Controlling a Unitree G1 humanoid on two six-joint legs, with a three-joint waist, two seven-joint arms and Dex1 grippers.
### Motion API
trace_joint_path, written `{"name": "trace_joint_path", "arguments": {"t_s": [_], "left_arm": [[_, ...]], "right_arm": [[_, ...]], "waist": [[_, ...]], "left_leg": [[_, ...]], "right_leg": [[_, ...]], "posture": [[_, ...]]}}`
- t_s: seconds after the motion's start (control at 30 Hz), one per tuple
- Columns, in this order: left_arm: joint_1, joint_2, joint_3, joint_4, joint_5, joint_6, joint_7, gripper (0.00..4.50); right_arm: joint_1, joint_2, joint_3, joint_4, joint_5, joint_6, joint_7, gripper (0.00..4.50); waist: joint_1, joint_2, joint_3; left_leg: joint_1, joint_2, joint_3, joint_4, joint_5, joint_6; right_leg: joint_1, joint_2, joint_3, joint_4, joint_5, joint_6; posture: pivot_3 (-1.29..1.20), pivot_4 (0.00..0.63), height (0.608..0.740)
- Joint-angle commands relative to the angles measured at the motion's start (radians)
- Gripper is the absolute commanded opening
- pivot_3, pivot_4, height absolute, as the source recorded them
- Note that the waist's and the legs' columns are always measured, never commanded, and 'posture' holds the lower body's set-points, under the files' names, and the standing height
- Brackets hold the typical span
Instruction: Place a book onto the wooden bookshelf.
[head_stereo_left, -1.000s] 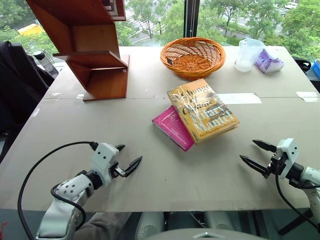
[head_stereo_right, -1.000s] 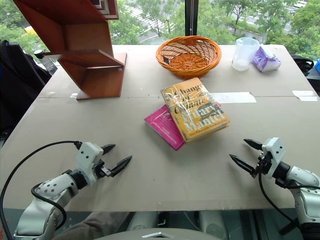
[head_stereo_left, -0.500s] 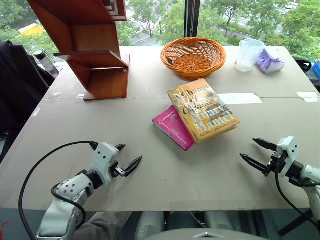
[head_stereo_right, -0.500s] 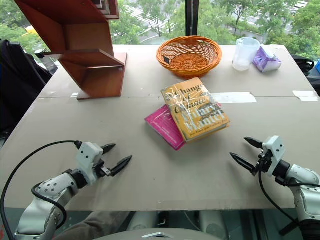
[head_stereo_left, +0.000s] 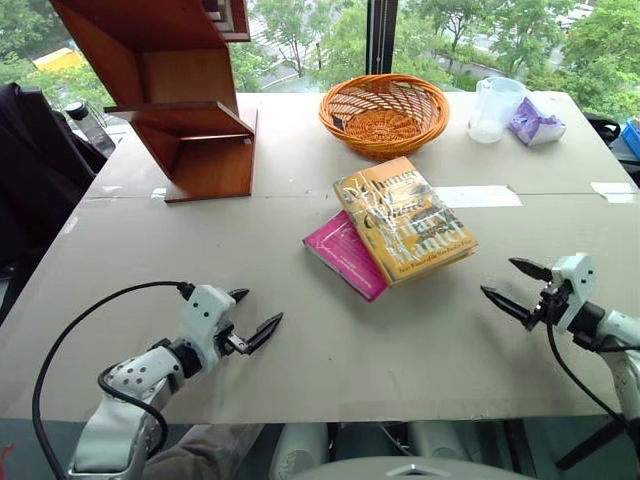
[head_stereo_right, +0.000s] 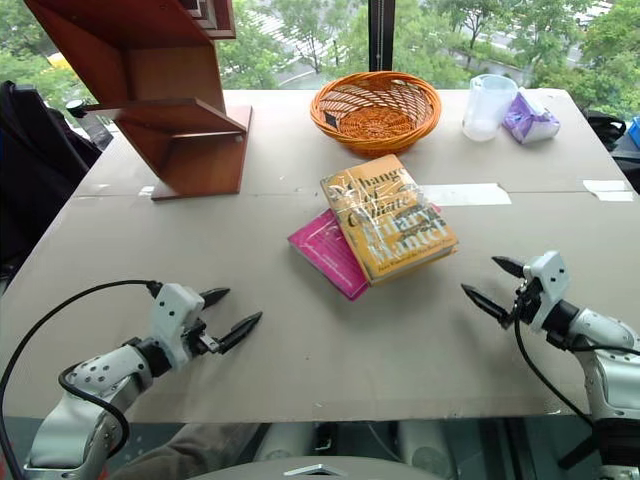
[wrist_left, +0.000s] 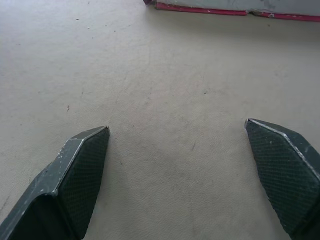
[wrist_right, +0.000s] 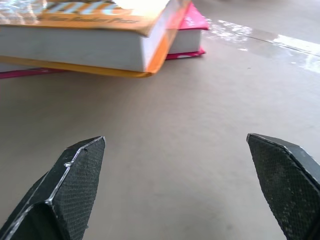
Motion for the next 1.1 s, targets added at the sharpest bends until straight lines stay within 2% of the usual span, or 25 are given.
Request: {"name": "trace_joint_path", "arguments": {"t_s": [0.03, 0.13, 0.2, 0.23, 0.33, 0.37, 0.4, 0.43, 0.5, 0.53, 0.73, 1.1], "left_arm": [[-0.059, 0.081, 0.067, -0.071, -0.128, 0.074, -0.101, 4.46], [-0.106, 0.156, 0.091, -0.082, -0.178, 0.115, -0.168, 4.46], [-0.143, 0.19, 0.114, -0.092, -0.233, 0.136, -0.21, 4.5], [-0.162, 0.202, 0.124, -0.099, -0.252, 0.141, -0.223, 4.5], [-0.199, 0.219, 0.151, -0.114, -0.278, 0.138, -0.242, 4.5], [-0.203, 0.223, 0.158, -0.118, -0.283, 0.141, -0.245, 4.5], [-0.204, 0.224, 0.173, -0.125, -0.296, 0.146, -0.247, 4.5], [-0.204, 0.219, 0.186, -0.131, -0.308, 0.146, -0.243, 4.5], [-0.192, 0.211, 0.2, -0.142, -0.317, 0.148, -0.236, 4.5], [-0.173, 0.211, 0.199, -0.148, -0.307, 0.146, -0.237, 4.5], [-0.121, 0.204, 0.195, -0.173, -0.289, 0.142, -0.225, 4.5], [-0.105, 0.207, 0.174, -0.175, -0.282, 0.144, -0.231, 4.5]], "right_arm": [[-0.214, -0.046, 0.02, 0.072, -0.04, 0.073, -0.043, 4.5], [-0.437, -0.009, 0.059, 0.224, -0.087, 0.089, -0.102, 4.5], [-0.59, 0.035, 0.113, 0.37, -0.146, 0.08, -0.135, 3.91], [-0.659, 0.057, 0.15, 0.443, -0.179, 0.086, -0.138, 3.78], [-0.815, 0.115, 0.207, 0.671, -0.251, 0.041, -0.15, 2.41], [-0.849, 0.129, 0.21, 0.729, -0.259, 0.026, -0.149, 2.11], [-0.882, 0.145, 0.216, 0.783, -0.267, 0.003, -0.147, 1.65], [-0.908, 0.159, 0.222, 0.828, -0.277, -0.013, -0.141, 1.01], [-0.943, 0.18, 0.243, 0.883, -0.299, -0.044, -0.112, 0.24], [-0.953, 0.196, 0.253, 0.883, -0.297, -0.044, -0.076, 0.1], [-0.936, 0.258, 0.314, 0.751, -0.295, 0.038, 0.077, 0.1], [-0.78, 0.277, 0.378, 0.272, -0.251, 0.343, 0.115, 0.1]], "waist": [[0.0, -0.003, 0.002], [-0.004, -0.007, 0.007], [-0.004, -0.007, 0.006], [-0.003, -0.008, 0.007], [-0.004, -0.009, 0.008], [-0.003, -0.009, 0.008], [-0.001, -0.009, 0.008], [0.001, -0.009, 0.008], [0.001, -0.009, 0.009], [-0.001, -0.009, 0.009], [-0.006, -0.009, 0.009], [-0.001, -0.009, 0.009]], "left_leg": [[0.0, 0.0, 0.0, 0.0, 0.0, 0.0], [0.0, 0.0, 0.0, 0.0, 0.0, 0.0], [-0.001, 0.0, 0.0, 0.0, 0.0, 0.0], [-0.001, 0.001, 0.001, 0.0, 0.0, 0.0], [-0.006, 0.0, 0.001, -0.002, 0.0, 0.0], [-0.01, 0.0, -0.001, -0.001, 0.0, 0.0], [-0.016, 0.0, -0.001, 0.0, 0.0, 0.0], [-0.021, -0.001, -0.001, 0.0, 0.001, -0.001], [-0.024, -0.001, -0.001, 0.001, 0.002, -0.003], [-0.025, -0.001, -0.001, 0.001, 0.002, -0.004], [-0.023, -0.001, -0.001, 0.001, 0.0, -0.001], [-0.02, -0.001, -0.001, 0.002, 0.0, -0.001]], "right_leg": [[-0.001, 0.001, -0.001, 0.001, 0.0, 0.0], [-0.002, 0.004, -0.001, 0.002, 0.0, 0.0], [-0.003, 0.005, -0.001, 0.002, 0.001, -0.002], [-0.003, 0.005, -0.001, 0.002, 0.002, -0.003], [-0.006, 0.005, 0.0, 0.0, 0.004, -0.001], [-0.009, 0.005, 0.0, 0.0, 0.005, -0.001], [-0.014, 0.005, 0.0, 0.0, 0.005, 0.0], [-0.018, 0.004, 0.0, 0.001, 0.005, 0.0], [-0.02, 0.003, -0.001, -0.001, 0.005, 0.001], [-0.02, 0.003, -0.001, -0.001, 0.005, 0.001], [-0.02, 0.003, -0.002, 0.002, 0.005, 0.001], [-0.019, 0.003, -0.004, 0.006, 0.005, 0.0]], "posture": [[0.0, 0.15, 0.739], [0.0, 0.15, 0.739], [0.0, 0.15, 0.739], [0.0, 0.15, 0.739], [0.0, 0.15, 0.739], [0.0, 0.15, 0.739], [0.0, 0.15, 0.739], [0.0, 0.15, 0.739], [0.0, 0.15, 0.739], [0.0, 0.15, 0.739], [0.0, 0.15, 0.739], [0.0, 0.15, 0.739]]}}
